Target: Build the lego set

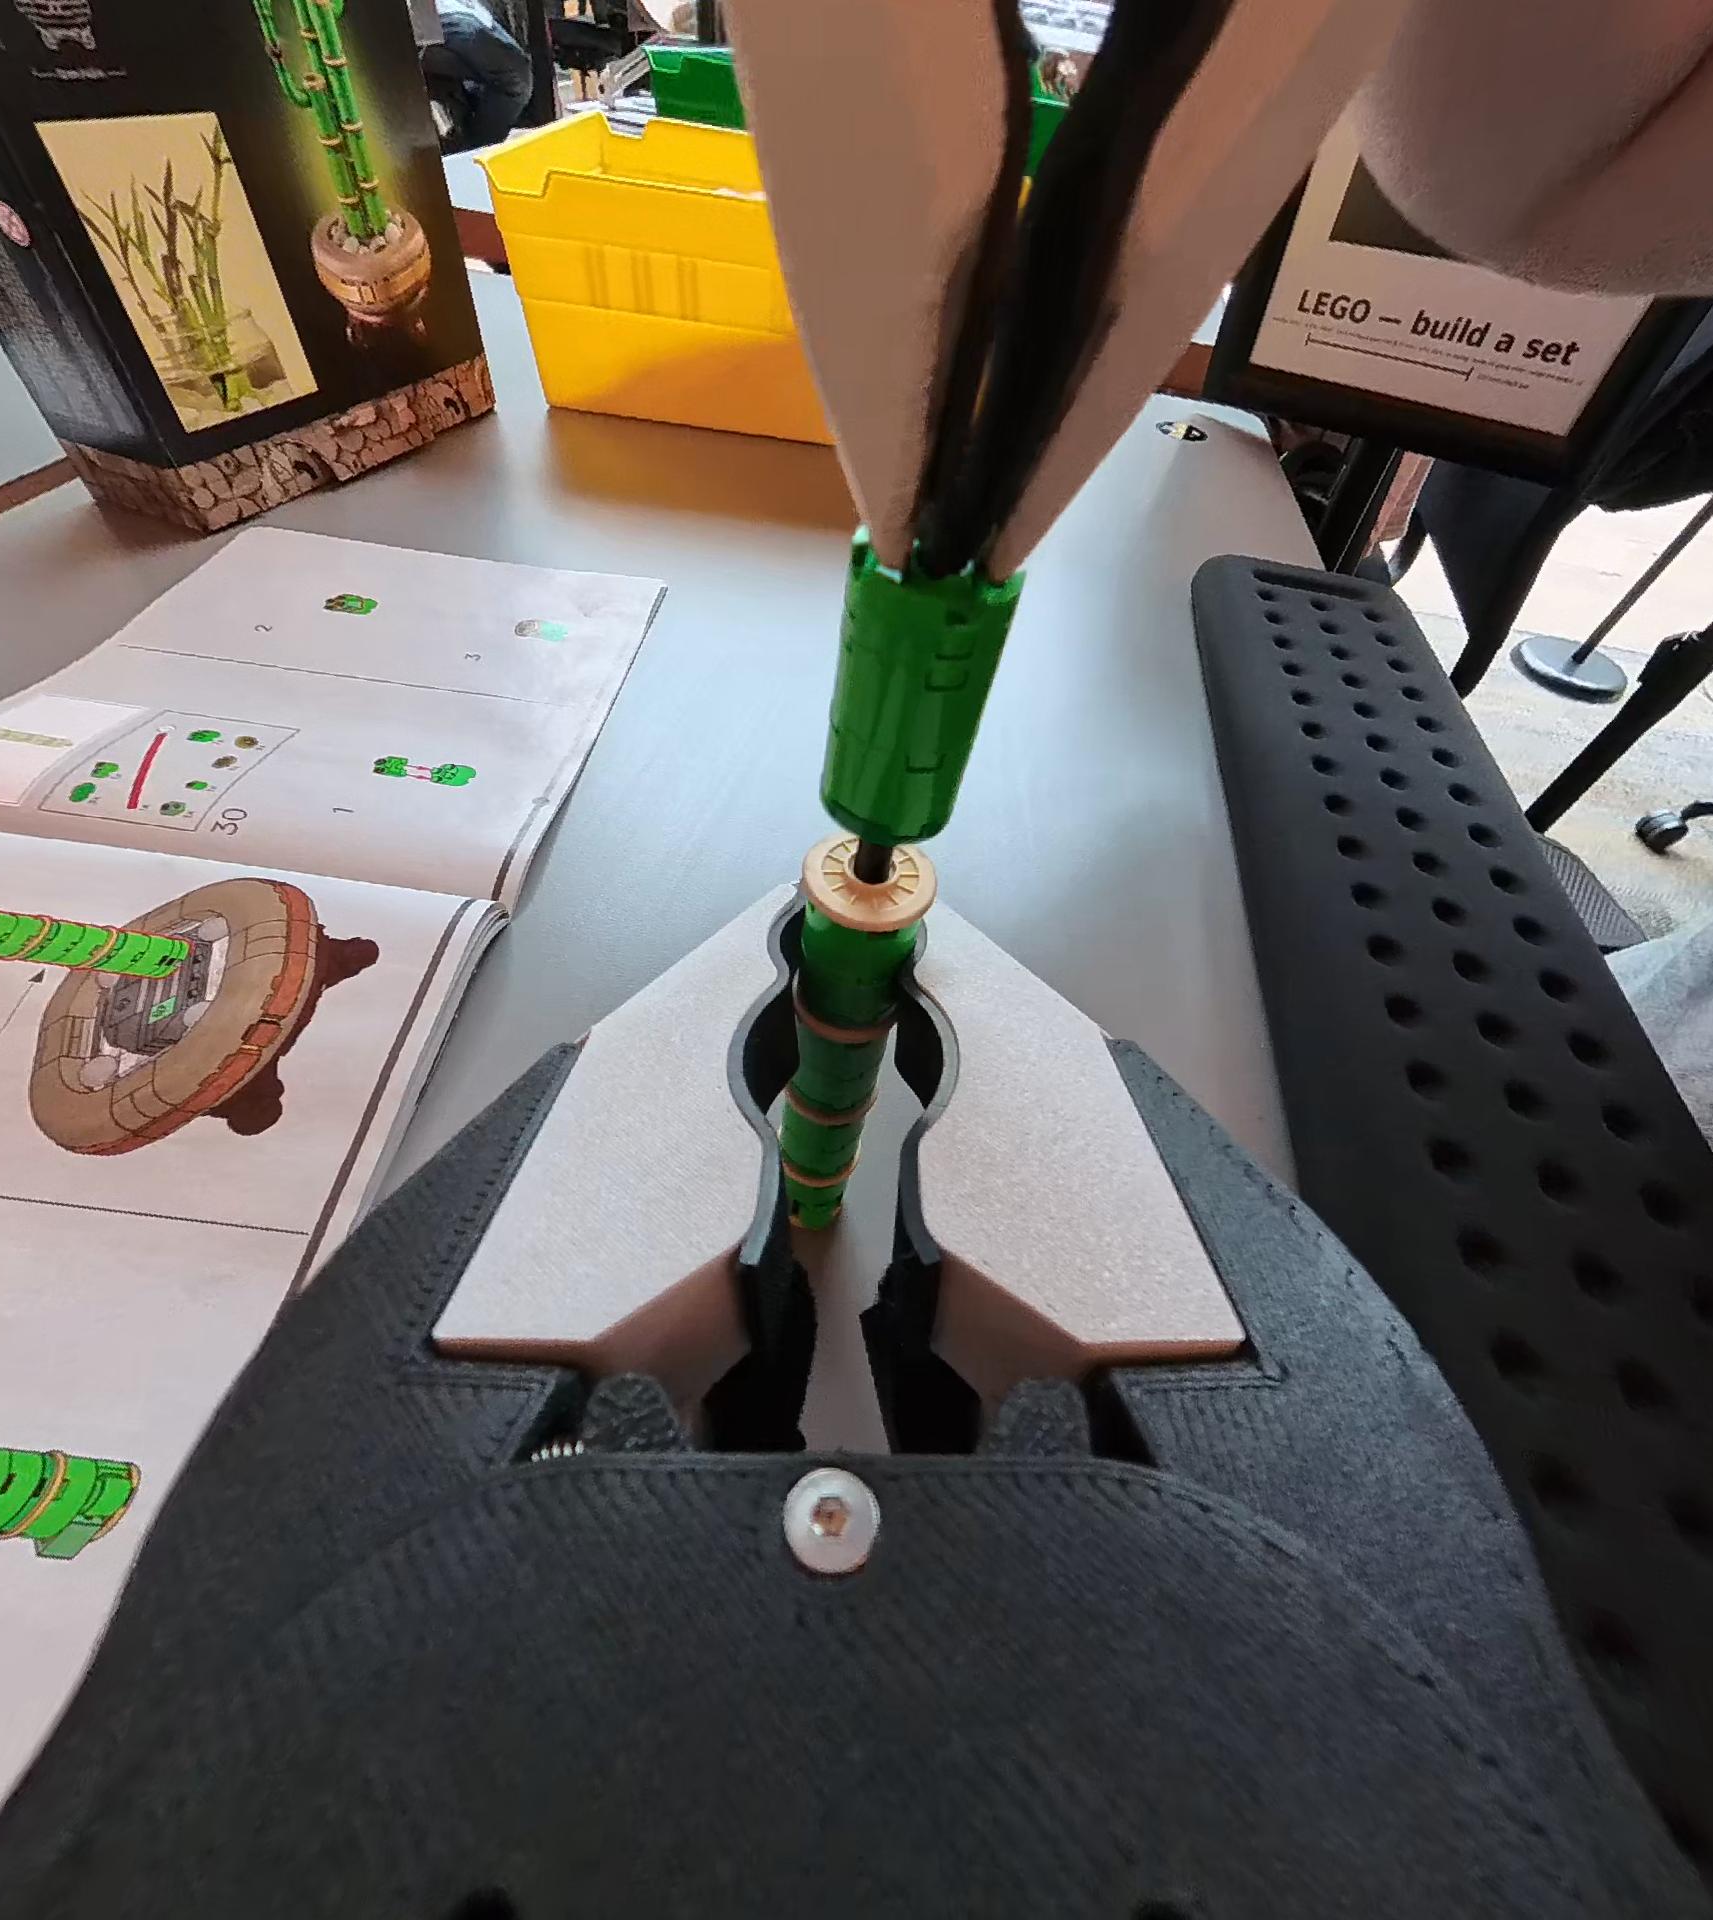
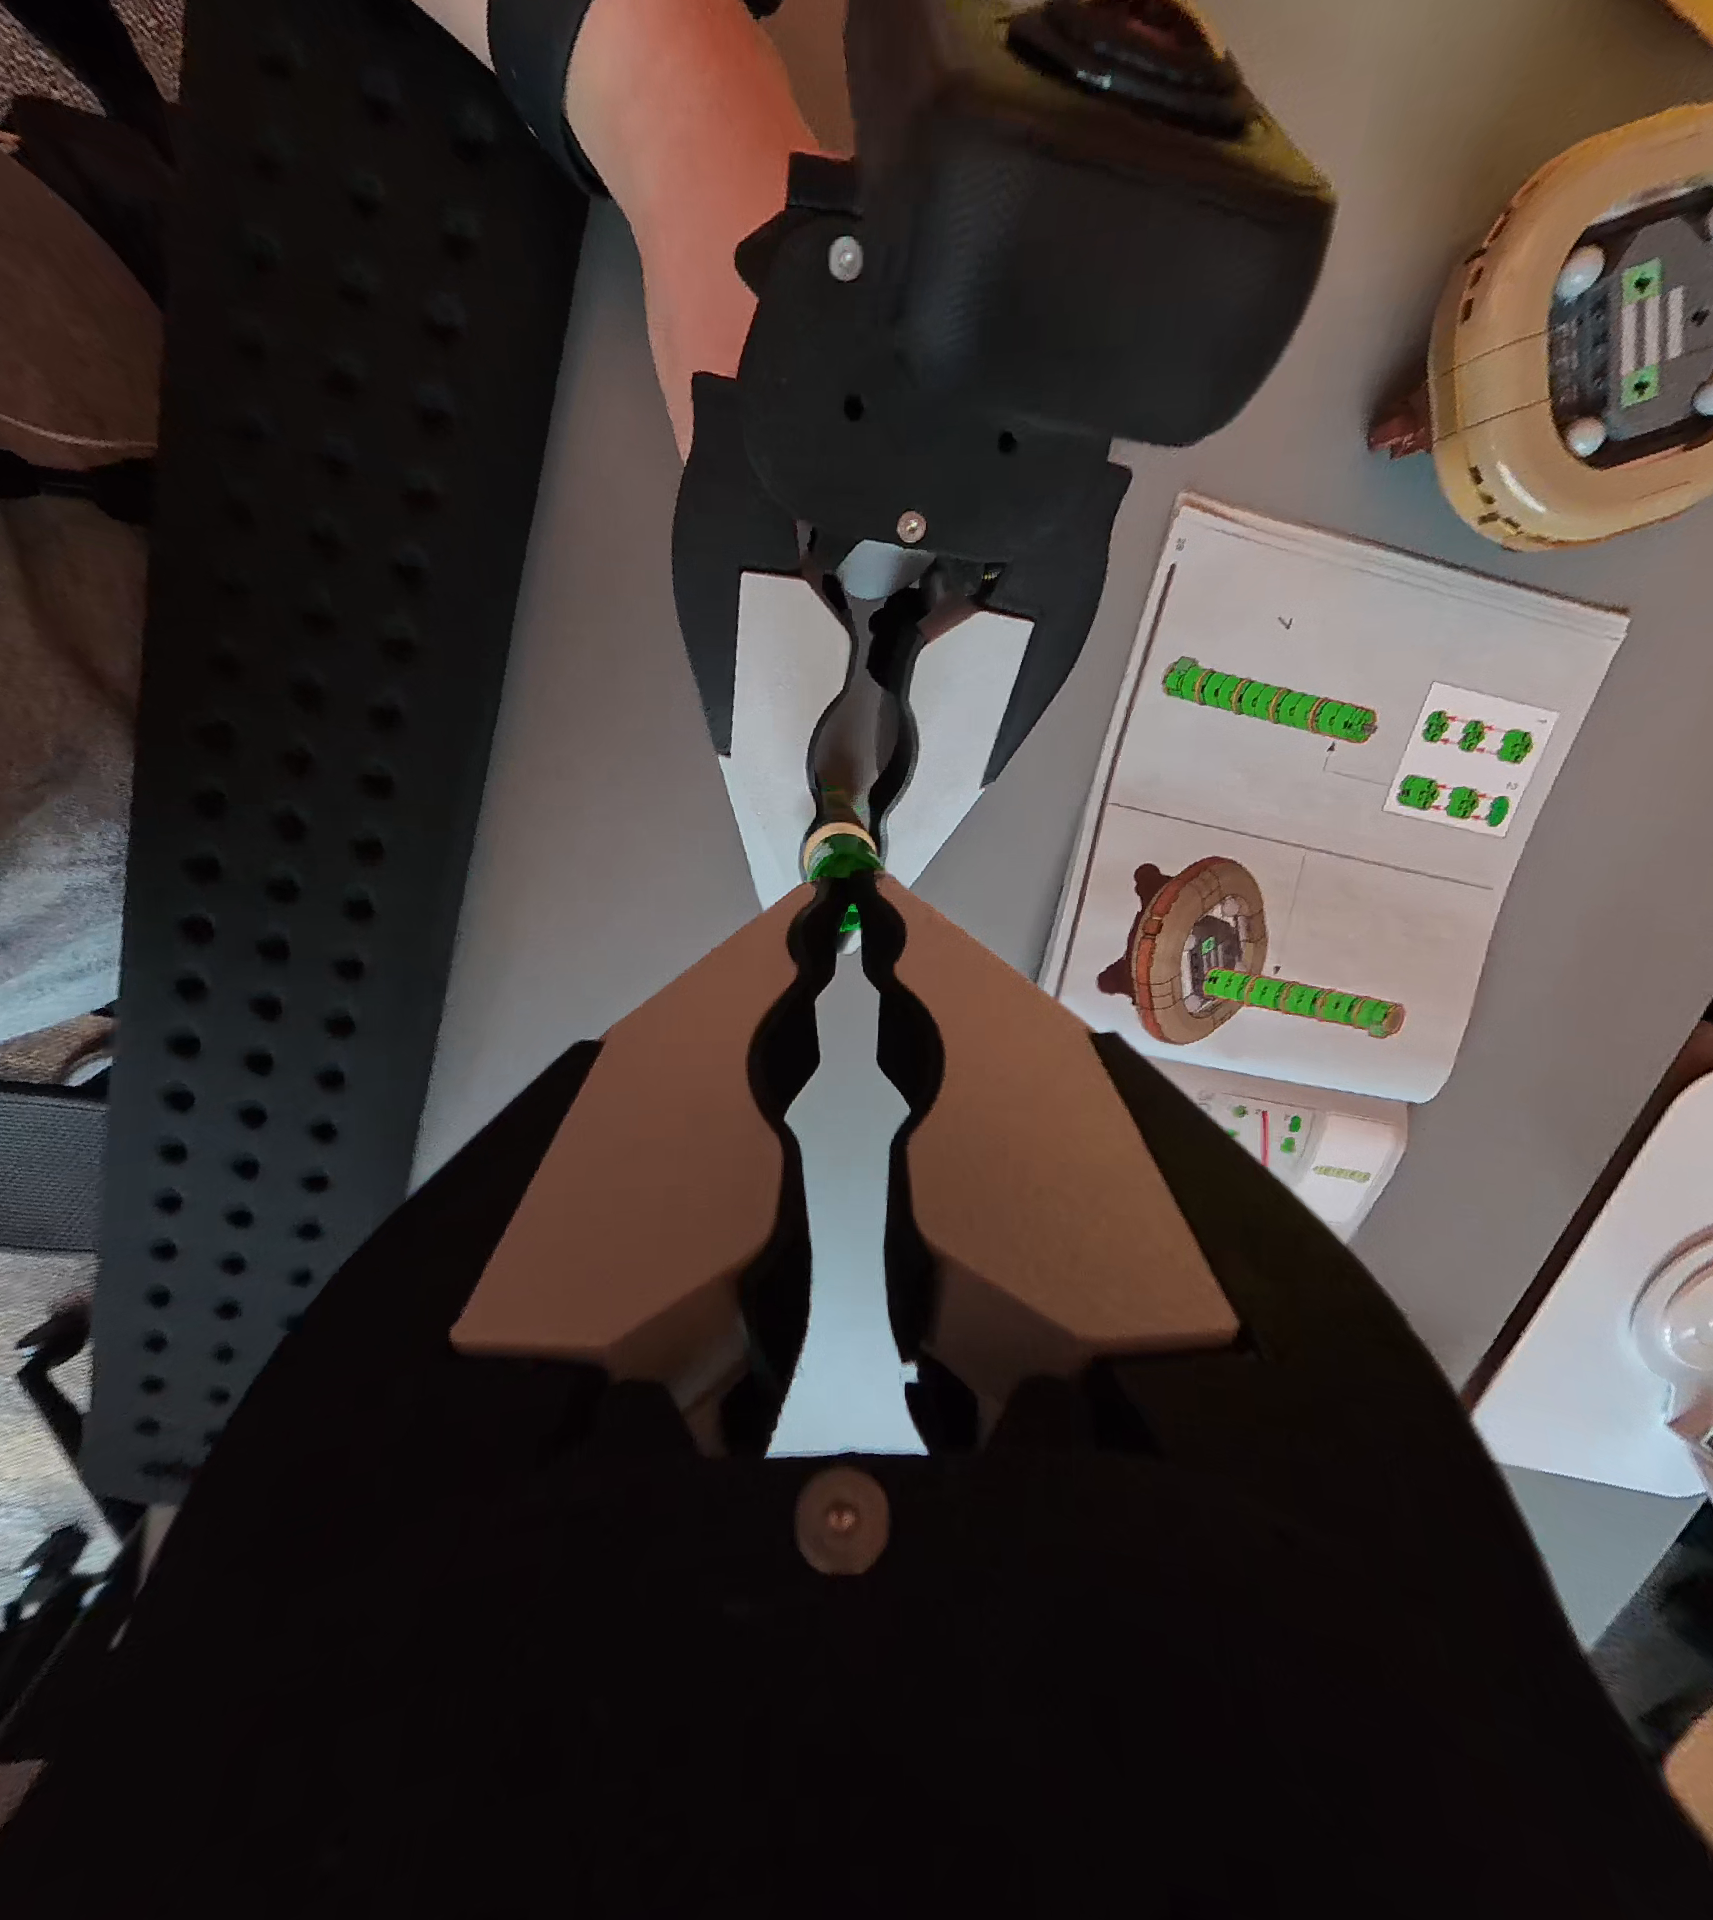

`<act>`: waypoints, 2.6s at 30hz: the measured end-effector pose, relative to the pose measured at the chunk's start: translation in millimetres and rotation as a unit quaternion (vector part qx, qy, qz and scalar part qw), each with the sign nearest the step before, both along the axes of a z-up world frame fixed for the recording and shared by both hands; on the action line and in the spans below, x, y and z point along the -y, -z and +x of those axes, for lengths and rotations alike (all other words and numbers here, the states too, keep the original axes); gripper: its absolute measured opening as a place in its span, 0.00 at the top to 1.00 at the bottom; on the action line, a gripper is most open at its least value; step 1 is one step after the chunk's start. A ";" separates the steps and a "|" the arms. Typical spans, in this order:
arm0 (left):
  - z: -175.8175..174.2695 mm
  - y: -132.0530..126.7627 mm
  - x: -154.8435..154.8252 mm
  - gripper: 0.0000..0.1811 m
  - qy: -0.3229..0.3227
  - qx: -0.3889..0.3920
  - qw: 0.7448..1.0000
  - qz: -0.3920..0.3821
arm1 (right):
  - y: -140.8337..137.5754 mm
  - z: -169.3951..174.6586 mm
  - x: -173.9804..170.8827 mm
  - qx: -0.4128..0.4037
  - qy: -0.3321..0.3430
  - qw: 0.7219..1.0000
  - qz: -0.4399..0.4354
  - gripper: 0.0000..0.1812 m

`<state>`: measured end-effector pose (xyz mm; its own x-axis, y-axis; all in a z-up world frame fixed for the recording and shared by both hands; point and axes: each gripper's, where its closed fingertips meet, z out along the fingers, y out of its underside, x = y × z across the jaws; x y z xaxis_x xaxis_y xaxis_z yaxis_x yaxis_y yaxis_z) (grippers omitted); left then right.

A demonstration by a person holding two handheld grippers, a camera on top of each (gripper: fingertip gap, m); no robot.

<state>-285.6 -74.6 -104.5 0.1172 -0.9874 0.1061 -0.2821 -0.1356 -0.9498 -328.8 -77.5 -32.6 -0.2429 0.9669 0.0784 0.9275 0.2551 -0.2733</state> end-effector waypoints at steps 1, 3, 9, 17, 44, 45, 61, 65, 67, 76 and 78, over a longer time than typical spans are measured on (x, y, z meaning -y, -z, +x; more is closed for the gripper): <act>0.3 -0.3 -0.3 0.94 0.000 0.001 1.000 -0.003 | -0.5 -0.4 -1.7 -0.008 -0.004 1.000 0.006 0.98; 1.2 -0.8 0.6 0.94 0.003 0.004 1.000 -0.017 | -2.6 -1.5 -3.6 -0.026 -0.001 1.000 0.007 0.95; -3.1 -8.0 -4.6 0.94 -0.010 0.025 0.998 -0.056 | -36.6 -20.9 -9.6 -0.197 0.040 0.979 -0.034 0.82; -8.2 -20.7 2.4 0.94 0.026 0.089 0.960 -0.264 | -32.2 -9.8 -54.3 -0.489 0.252 0.798 -0.246 0.58; -19.2 11.3 8.7 0.77 0.031 0.048 0.923 -0.380 | 27.0 5.2 -75.5 -0.513 0.345 0.613 -0.492 0.92; -18.5 13.7 10.3 0.78 0.033 0.041 0.923 -0.382 | 26.2 7.6 -78.5 -0.519 0.348 0.607 -0.490 0.92; -13.4 12.0 23.3 0.90 0.065 0.023 0.940 -0.335 | -13.4 23.1 -76.1 -0.604 0.264 0.614 -0.434 0.82; -13.2 12.3 25.2 0.90 0.070 0.019 0.942 -0.328 | -10.1 14.9 -64.2 -0.584 0.243 0.646 -0.428 0.85; -13.1 12.8 25.7 0.90 0.071 0.017 0.943 -0.324 | -6.9 13.0 -65.4 -0.583 0.253 0.663 -0.396 0.91; -29.2 17.7 -3.4 0.76 0.006 -0.005 0.971 -0.238 | -17.0 7.6 -54.1 -0.612 0.190 0.735 -0.223 0.91; -34.5 19.9 -9.7 0.74 -0.011 -0.022 0.981 -0.193 | -10.7 -0.5 -48.4 -0.596 0.178 0.758 -0.197 0.91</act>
